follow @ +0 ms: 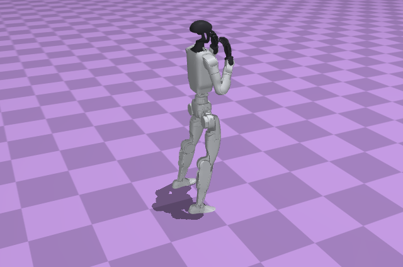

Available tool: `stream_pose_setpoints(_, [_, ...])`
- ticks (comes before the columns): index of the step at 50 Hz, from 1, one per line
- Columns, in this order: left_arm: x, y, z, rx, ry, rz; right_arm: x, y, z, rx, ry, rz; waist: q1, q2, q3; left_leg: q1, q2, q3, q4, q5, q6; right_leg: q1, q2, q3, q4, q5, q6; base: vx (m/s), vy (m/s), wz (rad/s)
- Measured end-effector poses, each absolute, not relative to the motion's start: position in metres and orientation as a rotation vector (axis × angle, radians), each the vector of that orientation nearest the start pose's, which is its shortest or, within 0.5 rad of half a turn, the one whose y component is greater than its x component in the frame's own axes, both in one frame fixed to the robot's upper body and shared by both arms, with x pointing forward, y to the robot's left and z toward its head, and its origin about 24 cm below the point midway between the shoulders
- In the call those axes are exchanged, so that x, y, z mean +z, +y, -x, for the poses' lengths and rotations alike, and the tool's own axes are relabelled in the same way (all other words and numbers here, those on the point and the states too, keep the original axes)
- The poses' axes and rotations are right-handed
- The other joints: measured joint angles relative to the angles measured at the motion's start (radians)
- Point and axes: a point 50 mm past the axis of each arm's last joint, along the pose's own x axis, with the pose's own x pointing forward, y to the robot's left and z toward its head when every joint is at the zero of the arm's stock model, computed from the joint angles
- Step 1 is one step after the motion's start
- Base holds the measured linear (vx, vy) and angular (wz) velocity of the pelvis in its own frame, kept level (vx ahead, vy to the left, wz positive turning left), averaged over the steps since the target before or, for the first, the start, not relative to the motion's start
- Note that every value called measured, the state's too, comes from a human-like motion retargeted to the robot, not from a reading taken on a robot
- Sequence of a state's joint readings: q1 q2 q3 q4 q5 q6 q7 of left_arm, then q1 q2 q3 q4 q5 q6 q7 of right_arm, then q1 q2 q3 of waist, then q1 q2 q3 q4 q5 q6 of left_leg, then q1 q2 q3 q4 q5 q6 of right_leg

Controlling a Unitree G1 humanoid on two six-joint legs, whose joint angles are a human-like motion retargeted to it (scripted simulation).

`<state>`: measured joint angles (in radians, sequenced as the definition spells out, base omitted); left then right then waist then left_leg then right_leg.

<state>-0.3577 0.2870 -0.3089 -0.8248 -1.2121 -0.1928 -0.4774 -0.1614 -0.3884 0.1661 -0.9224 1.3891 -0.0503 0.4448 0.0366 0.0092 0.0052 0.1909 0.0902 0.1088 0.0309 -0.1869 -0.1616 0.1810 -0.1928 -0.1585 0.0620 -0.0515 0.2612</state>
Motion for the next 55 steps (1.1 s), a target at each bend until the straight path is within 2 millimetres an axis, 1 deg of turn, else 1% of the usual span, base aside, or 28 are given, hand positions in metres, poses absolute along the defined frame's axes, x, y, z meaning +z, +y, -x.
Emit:
stream_pose_setpoints(2, [0.280,0.088,-0.154,-1.400,-1.111,0.794,0.264,-0.112,-0.146,1.355,-0.919,-0.839,-0.006,-0.006,-0.018,-0.010,-0.003,0.001,-0.001,0.004,0.002,-0.013,-0.004,0.002,0.004,-0.002,-0.002,0.00,0.00,0.00])
stream_pose_setpoints(4, [0.286,0.083,-0.156,-1.383,-1.124,0.791,0.272,-0.107,-0.144,1.371,-0.949,-0.822,-0.016,-0.006,0.002,0.011,0.001,-0.002,0.001,-0.002,0.003,0.014,0.001,-0.003,-0.001,-0.004,-0.007,0.00,0.00,0.00])
stream_pose_setpoints(7, [0.286,0.080,-0.157,-1.391,-1.105,0.787,0.280,-0.099,-0.141,1.402,-0.990,-0.788,-0.026,-0.009,-0.011,0.007,-0.001,0.002,0.000,0.001,0.006,0.006,-0.001,0.002,0.001,-0.004,-0.008,0.00,0.00,0.00])
stream_pose_setpoints(8, [0.285,0.080,-0.157,-1.397,-1.089,0.802,0.282,-0.098,-0.140,1.410,-0.997,-0.783,-0.030,-0.008,-0.006,0.013,0.001,0.002,0.001,-0.002,0.006,0.013,0.000,0.001,-0.002,-0.004,-0.009,0.00,0.00,0.00])
stream_pose_setpoints(10, [0.280,0.083,-0.157,-1.403,-1.060,0.809,0.285,-0.096,-0.139,1.418,-1.024,-0.762,-0.035,-0.008,-0.023,0.002,-0.002,0.007,0.000,0.002,0.007,-0.004,-0.002,0.008,0.002,-0.002,-0.008,0.00,0.00,0.00])
stream_pose_setpoints(12, [0.276,0.089,-0.158,-1.376,-1.042,0.816,0.288,-0.098,-0.137,1.414,-1.044,-0.748,-0.040,-0.003,-0.009,0.016,0.003,0.009,0.003,-0.004,0.007,0.013,0.003,0.009,-0.003,-0.002,-0.008,0.00,0.00,0.00])
stream_pose_setpoints(15, [0.270,0.099,-0.160,-1.327,-1.029,0.804,0.291,-0.101,-0.137,1.395,-1.082,-0.714,-0.044,-0.001,-0.009,0.021,0.004,0.015,0.003,-0.006,0.006,0.014,0.005,0.014,-0.004,-0.001,-0.008,0.00,0.00,0.00])
stream_pose_setpoints(18, [0.266,0.106,-0.163,-1.290,-1.016,0.786,0.292,-0.103,-0.138,1.354,-1.105,-0.666,-0.047,0.000,-0.009,0.025,0.005,0.019,0.004,-0.007,0.006,0.016,0.006,0.018,-0.004,-0.002,-0.007,0.00,0.00,0.00])
stream_pose_setpoints(23, [0.263,0.103,-0.170,-1.260,-0.983,0.699,0.292,-0.099,-0.144,1.285,-1.107,-0.535,-0.047,-0.002,-0.011,0.031,0.005,0.021,0.003,-0.008,0.006,0.021,0.005,0.020,-0.003,-0.004,-0.007,0.00,0.00,0.00])
stream_pose_setpoints(25, [0.264,0.099,-0.172,-1.272,-0.974,0.658,0.291,-0.096,-0.145,1.292,-1.094,-0.505,-0.046,-0.005,0.005,0.040,0.005,0.020,0.004,-0.011,0.012,0.030,0.004,0.019,-0.003,-0.008,-0.012,0.00,0.00,0.00])
stream_pose_setpoints(30, [0.264,0.097,-0.172,-1.301,-0.978,0.618,0.281,-0.095,-0.149,1.331,-1.010,-0.494,-0.044,-0.004,-0.016,0.033,0.004,0.017,0.004,-0.009,0.004,0.026,0.004,0.015,-0.003,-0.007,-0.008,0.00,0.00,0.00])
stream_pose_setpoints(35, [0.267,0.099,-0.169,-1.287,-1.024,0.562,0.277,-0.098,-0.149,1.338,-0.989,-0.464,-0.045,-0.003,-0.016,0.032,0.005,0.015,0.005,-0.008,0.002,0.026,0.004,0.014,-0.002,-0.006,-0.007,0.00,0.00,0.00])
stream_pose_setpoints(37, [0.270,0.099,-0.169,-1.264,-1.042,0.568,0.279,-0.099,-0.148,1.322,-1.008,-0.472,-0.046,-0.002,-0.019,0.030,0.005,0.016,0.004,-0.007,0.001,0.024,0.004,0.014,-0.002,-0.005,-0.007,0.00,0.00,0.00])
stream_pose_setpoints(40, [0.279,0.097,-0.167,-1.228,-1.085,0.620,0.287,-0.099,-0.146,1.273,-1.068,-0.521,-0.043,-0.003,-0.026,0.020,0.001,0.018,0.002,-0.002,0.005,0.009,0.001,0.018,0.001,-0.005,-0.007,0.00,0.00,0.00])
stream_pose_setpoints(42, [0.287,0.091,-0.162,-1.244,-1.117,0.653,0.295,-0.096,-0.143,1.264,-1.113,-0.579,-0.038,-0.009,-0.019,0.011,-0.003,0.022,-0.003,0.003,0.012,-0.005,-0.003,0.024,0.003,-0.006,-0.015,0.00,0.00,0.00])
stream_pose_setpoints(43, [0.290,0.087,-0.156,-1.264,-1.124,0.662,0.298,-0.094,-0.140,1.269,-1.123,-0.619,-0.035,-0.014,-0.010,0.016,-0.004,0.024,-0.007,0.004,0.018,-0.001,-0.002,0.027,-0.004,-0.004,-0.023,0.00,0.00,0.00])
stream_pose_setpoints(45, [0.295,0.081,-0.150,-1.312,-1.142,0.662,0.302,-0.090,-0.135,1.308,-1.135,-0.668,-0.027,-0.016,0.006,0.021,-0.001,0.029,-0.009,0.003,0.026,-0.016,-0.001,0.031,0.028,-0.015,-0.028,0.00,0.00,0.00])
stream_pose_setpoints(48, [0.296,0.074,-0.148,-1.389,-1.119,0.624,0.302,-0.086,-0.134,1.350,-1.121,-0.637,-0.020,-0.018,0.024,0.026,-0.004,0.027,-0.010,0.006,0.025,0.007,-0.001,0.031,-0.007,-0.003,-0.031,0.00,0.00,0.00])
stream_pose_setpoints(50, [0.293,0.071,-0.151,-1.406,-1.087,0.587,0.300,-0.086,-0.136,1.332,-1.113,-0.589,-0.012,-0.018,0.036,0.028,-0.004,0.027,-0.011,0.007,0.026,0.009,-0.001,0.031,-0.008,-0.002,-0.032,0.00,0.00,0.00])
stream_pose_setpoints(51, [0.292,0.081,-0.154,-1.366,-1.087,0.670,0.294,-0.094,-0.138,1.286,-1.109,-0.539,0.007,-0.001,-0.016,0.001,0.010,0.035,-0.006,0.010,0.002,-0.017,0.013,0.034,-0.014,0.010,-0.012,-0.03,-0.06,-0.16])
stream_pose_setpoints(52, [0.291,0.088,-0.157,-1.335,-1.090,0.721,0.291,-0.100,-0.139,1.253,-1.108,-0.497,0.018,0.011,-0.046,-0.018,0.019,0.038,0.000,0.011,-0.014,-0.035,0.022,0.034,-0.015,0.017,0.001,-0.03,-0.06,-0.05])
stream_pose_setpoints(53, [0.294,0.088,-0.160,-1.329,-1.102,0.712,0.293,-0.103,-0.140,1.238,-1.123,-0.478,0.014,0.012,-0.030,-0.021,0.018,0.032,0.004,0.011,-0.013,-0.036,0.020,0.028,-0.006,0.011,0.001,0.00,0.00,0.00])
stream_pose_setpoints(54, [0.293,0.091,-0.162,-1.316,-1.099,0.721,0.293,-0.105,-0.142,1.224,-1.122,-0.491,0.013,0.014,-0.044,-0.027,0.024,0.032,0.006,0.013,-0.018,-0.043,0.026,0.028,-0.004,0.014,0.001,-0.03,-0.06,0.03])
stream_pose_setpoints(55, [0.290,0.093,-0.163,-1.301,-1.089,0.740,0.290,-0.107,-0.143,1.209,-1.115,-0.519,0.014,0.016,-0.072,-0.036,0.033,0.036,0.007,0.017,-0.024,-0.052,0.036,0.031,-0.006,0.021,0.001,0.00,0.00,0.00])
